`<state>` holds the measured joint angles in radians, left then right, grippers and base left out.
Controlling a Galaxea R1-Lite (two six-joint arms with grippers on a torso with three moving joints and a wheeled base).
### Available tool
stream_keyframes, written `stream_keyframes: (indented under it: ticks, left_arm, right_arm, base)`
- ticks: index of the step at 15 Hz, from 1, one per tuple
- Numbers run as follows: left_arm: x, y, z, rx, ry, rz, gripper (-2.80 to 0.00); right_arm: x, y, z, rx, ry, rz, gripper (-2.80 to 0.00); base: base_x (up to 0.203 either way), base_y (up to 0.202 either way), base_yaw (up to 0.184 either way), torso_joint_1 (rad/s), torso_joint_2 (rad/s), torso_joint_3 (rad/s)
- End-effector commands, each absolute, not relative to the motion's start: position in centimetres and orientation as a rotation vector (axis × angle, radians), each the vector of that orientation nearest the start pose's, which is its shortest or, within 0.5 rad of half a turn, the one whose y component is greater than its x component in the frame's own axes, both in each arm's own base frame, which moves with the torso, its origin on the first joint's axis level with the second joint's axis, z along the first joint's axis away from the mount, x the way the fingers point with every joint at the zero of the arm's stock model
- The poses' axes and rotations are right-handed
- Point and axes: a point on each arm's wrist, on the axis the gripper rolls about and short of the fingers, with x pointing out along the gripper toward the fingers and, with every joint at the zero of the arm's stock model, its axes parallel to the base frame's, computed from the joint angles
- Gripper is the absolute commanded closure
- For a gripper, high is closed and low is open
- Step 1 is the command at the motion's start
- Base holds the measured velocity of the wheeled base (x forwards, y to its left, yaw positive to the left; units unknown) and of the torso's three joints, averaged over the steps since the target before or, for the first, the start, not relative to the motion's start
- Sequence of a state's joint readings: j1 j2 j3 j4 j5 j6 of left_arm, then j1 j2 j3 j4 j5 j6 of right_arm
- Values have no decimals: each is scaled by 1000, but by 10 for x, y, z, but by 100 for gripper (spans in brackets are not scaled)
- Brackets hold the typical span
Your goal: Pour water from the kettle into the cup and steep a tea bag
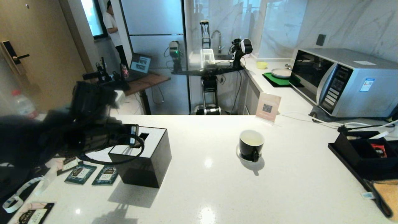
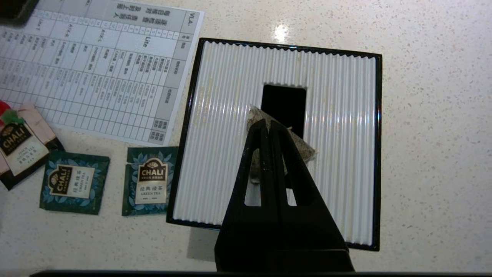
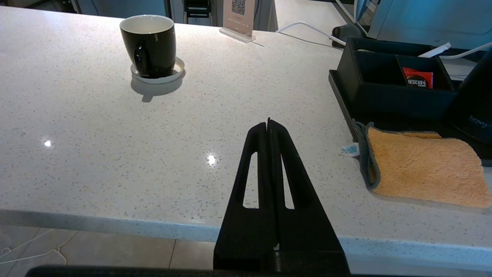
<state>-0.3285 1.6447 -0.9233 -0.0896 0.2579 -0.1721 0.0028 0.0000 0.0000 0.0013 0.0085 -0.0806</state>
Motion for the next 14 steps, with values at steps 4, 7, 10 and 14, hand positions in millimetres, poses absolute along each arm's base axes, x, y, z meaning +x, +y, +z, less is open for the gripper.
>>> stream_keyframes:
  ticks: [4,7,10,14]
  left_arm:
    - [293,-94,166,-4,670,3,0]
    - [298,-96,156,-5,700,-14,0]
    - [301,-97,149,-17,722,-3,0]
    - [304,-98,141,-13,740,1,0]
  right_arm:
    - [-23,0,75,-81,3,12,0]
    - [-23,0,75,-81,3,12,0]
    - [-23,0,75,-82,3,12,0]
    - [-23,0,75,-81,3,12,0]
  base:
    - [0,0,0,0,0,0]
    - [0,0,0,0,0,0]
    - [0,0,0,0,0,0]
    - [0,0,0,0,0,0]
